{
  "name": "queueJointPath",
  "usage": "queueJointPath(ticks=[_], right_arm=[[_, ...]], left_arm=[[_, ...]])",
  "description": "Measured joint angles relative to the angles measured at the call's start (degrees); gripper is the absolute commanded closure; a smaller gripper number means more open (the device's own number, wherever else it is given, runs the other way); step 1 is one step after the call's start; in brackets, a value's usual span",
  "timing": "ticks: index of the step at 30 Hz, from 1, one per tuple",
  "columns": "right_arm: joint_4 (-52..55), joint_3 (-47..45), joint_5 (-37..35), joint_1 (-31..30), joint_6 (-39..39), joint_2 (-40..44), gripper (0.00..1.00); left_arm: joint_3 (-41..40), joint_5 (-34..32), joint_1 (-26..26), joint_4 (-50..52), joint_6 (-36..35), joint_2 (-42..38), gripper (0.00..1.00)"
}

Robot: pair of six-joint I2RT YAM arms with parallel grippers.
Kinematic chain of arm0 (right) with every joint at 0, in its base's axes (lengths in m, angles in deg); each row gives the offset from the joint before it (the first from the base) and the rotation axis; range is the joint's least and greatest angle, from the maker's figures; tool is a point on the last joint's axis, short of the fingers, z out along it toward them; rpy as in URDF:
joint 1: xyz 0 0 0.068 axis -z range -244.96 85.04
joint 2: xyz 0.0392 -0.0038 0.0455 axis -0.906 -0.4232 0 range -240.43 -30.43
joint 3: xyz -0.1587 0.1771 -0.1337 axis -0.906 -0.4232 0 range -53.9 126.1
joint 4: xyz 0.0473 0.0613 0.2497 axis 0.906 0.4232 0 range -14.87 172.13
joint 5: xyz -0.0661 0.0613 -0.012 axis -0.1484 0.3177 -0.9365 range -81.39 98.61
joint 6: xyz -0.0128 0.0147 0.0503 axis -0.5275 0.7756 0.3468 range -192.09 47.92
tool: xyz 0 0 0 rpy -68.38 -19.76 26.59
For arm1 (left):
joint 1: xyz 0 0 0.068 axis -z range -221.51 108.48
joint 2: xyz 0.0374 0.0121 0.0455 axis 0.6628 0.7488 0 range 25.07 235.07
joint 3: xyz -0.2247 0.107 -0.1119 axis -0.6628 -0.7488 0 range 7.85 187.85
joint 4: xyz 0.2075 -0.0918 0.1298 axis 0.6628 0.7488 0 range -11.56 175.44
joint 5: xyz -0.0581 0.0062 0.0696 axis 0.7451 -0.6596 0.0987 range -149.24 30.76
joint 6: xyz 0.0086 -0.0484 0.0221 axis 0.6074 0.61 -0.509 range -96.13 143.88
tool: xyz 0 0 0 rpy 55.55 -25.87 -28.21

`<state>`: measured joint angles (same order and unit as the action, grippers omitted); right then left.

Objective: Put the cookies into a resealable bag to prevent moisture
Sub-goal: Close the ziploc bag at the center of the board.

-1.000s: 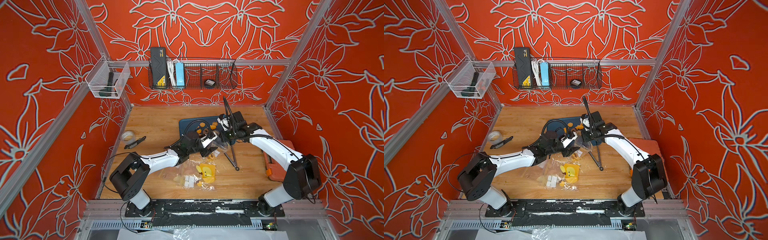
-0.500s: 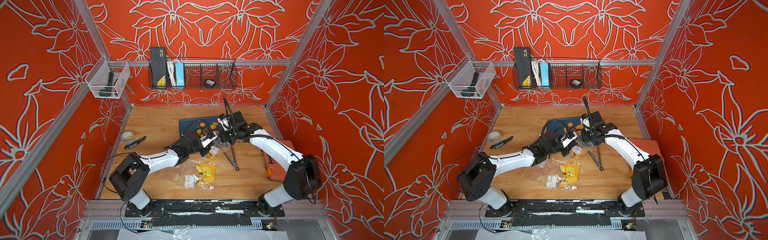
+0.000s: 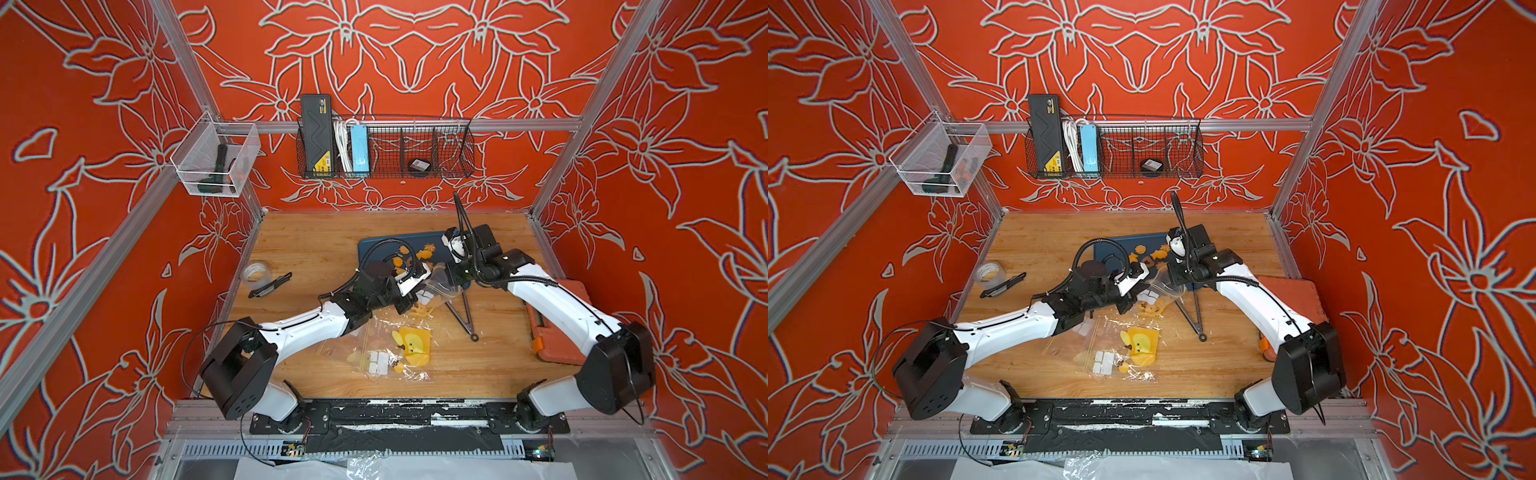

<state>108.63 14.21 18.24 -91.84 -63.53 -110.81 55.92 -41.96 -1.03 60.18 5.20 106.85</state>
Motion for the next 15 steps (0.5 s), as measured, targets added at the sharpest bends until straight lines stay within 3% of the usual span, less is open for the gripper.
queueJointPath(ticks=[3,5,12,15], right_arm=[[-1.7,-3.7,0.9,0.0,1.3,6.6,0.55],[-3.1,-6.3,0.9,0.0,2.2,11.5,0.46],[-5.8,-11.8,-8.8,0.7,7.0,24.1,0.26],[-6.8,-15.1,-13.0,1.6,7.6,27.5,0.25]], left_arm=[[-0.7,1.9,-0.6,2.0,0.1,-2.2,1.00],[-1.4,4.0,-1.5,3.1,0.5,-3.3,1.00],[-2.5,10.4,-4.1,5.6,1.5,-4.0,1.00],[-1.6,13.4,-4.2,6.6,1.6,-4.0,1.00]])
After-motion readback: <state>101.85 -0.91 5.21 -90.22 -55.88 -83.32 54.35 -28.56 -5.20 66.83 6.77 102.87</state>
